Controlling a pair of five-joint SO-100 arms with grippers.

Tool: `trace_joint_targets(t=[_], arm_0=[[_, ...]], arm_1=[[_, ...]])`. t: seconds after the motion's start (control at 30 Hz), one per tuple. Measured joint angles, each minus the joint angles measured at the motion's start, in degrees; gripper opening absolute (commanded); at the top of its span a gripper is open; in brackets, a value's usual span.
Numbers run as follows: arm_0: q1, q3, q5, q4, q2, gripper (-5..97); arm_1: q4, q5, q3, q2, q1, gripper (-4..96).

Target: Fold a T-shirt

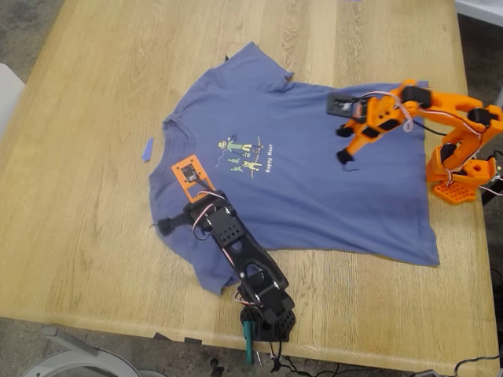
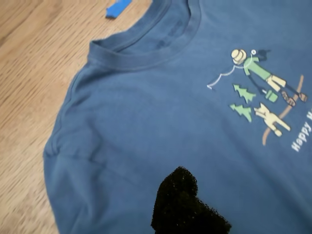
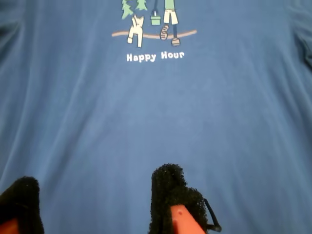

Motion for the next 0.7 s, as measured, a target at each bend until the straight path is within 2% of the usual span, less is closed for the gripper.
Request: trace_joint_targets(t=[0.37, 0.7], arm_0=[[-3.0, 0.7, 0.0, -21.2, -15.1, 69], [-7.5, -2.1, 1.5, -38.8, -36.1, 69]], arm_1=[[-20.5, 2.3, 1.7, -11.2, 1.7, 30.5], [-33.6, 4.8, 2.7, -18.7, 4.9, 30.6]])
